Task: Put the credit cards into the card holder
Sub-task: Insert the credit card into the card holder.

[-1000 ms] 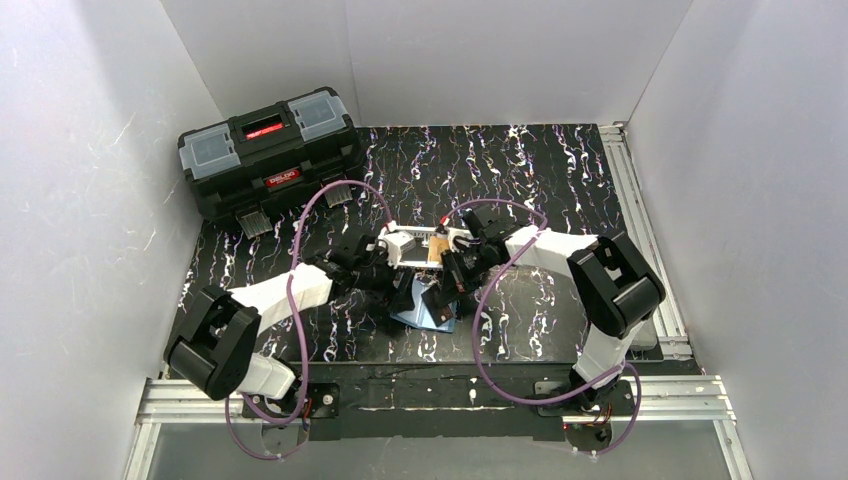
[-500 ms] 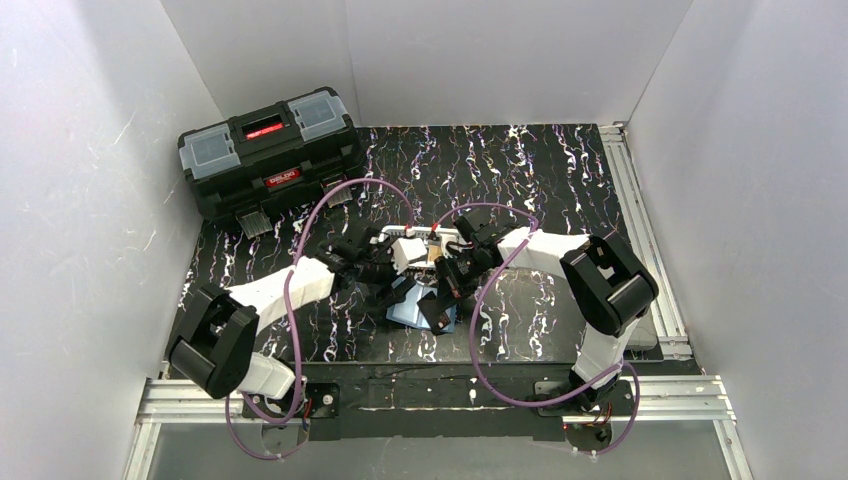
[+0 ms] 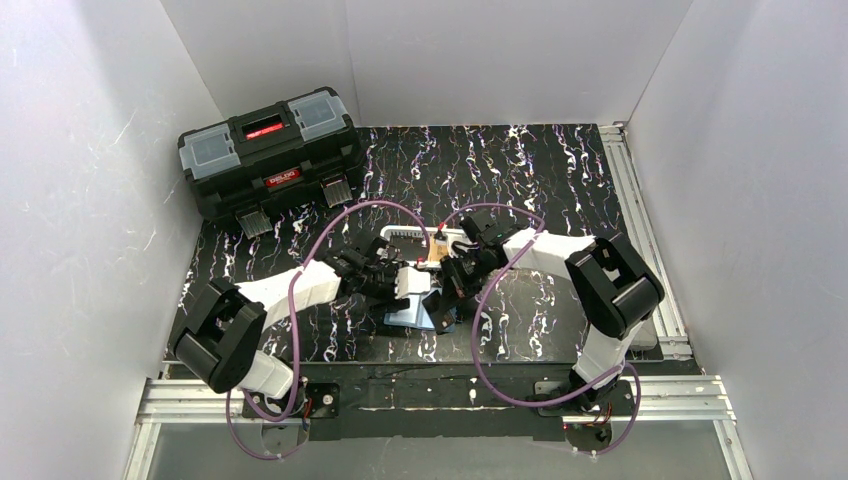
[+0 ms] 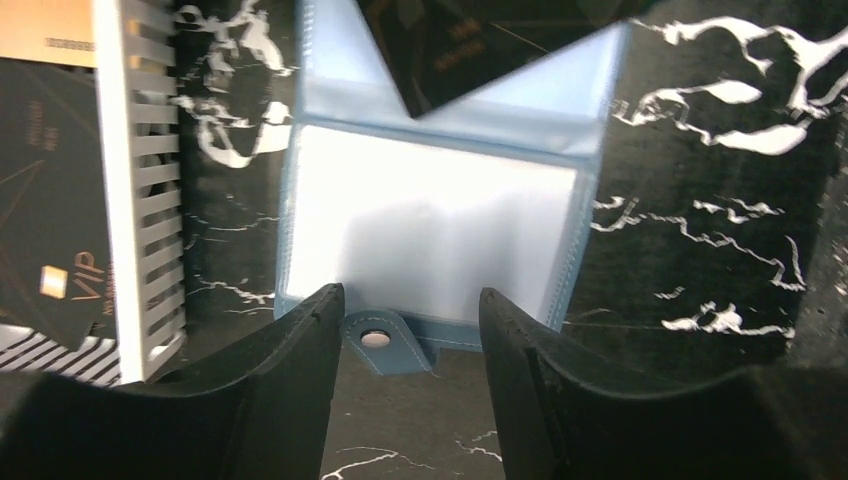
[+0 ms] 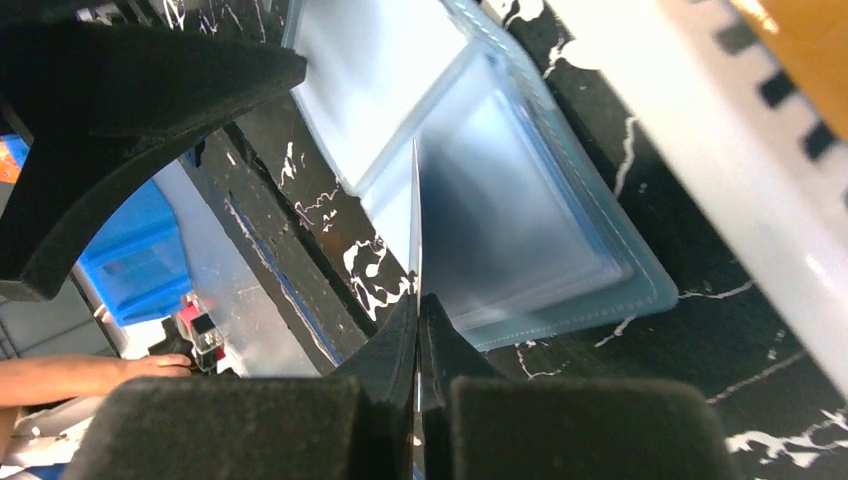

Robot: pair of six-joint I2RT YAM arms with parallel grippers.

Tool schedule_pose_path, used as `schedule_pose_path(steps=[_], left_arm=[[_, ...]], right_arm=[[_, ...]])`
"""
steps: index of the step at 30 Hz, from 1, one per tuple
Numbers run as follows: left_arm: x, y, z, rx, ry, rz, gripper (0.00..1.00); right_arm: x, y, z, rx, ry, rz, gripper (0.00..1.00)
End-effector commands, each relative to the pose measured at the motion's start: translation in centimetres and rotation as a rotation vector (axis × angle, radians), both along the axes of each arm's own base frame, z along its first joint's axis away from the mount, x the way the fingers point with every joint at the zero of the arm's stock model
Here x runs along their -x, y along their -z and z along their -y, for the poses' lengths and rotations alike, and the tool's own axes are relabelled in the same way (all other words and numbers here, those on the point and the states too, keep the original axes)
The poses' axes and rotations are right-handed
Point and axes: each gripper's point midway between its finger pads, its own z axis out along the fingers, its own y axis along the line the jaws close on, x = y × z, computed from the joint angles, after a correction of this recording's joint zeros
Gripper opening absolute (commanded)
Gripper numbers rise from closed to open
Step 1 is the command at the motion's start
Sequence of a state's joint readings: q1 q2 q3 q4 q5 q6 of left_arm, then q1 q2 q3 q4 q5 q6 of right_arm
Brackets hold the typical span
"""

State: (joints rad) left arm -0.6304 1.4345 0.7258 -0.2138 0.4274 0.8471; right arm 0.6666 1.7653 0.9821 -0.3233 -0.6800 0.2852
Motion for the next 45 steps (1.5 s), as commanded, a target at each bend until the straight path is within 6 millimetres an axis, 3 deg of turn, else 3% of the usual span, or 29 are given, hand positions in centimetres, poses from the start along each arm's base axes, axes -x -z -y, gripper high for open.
schedule_pose_path(steps=[1, 11, 19, 23, 35, 45], left_arm=[[3.1, 0.2, -0.3, -0.010, 0.115, -0.079, 0.49], [6.3, -0.4, -0.6, -0.011, 0.262, -0.174, 0.45], [7.1, -0.8, -0.7, 0.002, 0.272, -0.197, 0.45], [7.4, -0.5, -1.3, -0.011, 0.295, -0.179, 0.45], [7.7, 0.4, -1.9, -0.031, 0.333, -0.155, 0.45], [7.7, 1.0, -2.0, -0.050, 0.352, -0.116, 0.44]], right_arm=[[-1.3, -0.6, 0.3, -0.010, 0.046, 0.030, 0.01], [-3.4, -1.1, 0.4, 0.025, 0.097, 0.078, 0.01], [-4.7, -4.5, -2.9, -0.152, 0.051, 0.067, 0.01], [-5.4, -5.2, -4.0, -0.198, 0.047, 0.056, 0.01], [-4.3, -2.0, -4.8, -0.108, 0.038, 0.020, 0.01], [-3.4, -1.2, -5.7, -0.042, 0.021, 0.045, 0.01]])
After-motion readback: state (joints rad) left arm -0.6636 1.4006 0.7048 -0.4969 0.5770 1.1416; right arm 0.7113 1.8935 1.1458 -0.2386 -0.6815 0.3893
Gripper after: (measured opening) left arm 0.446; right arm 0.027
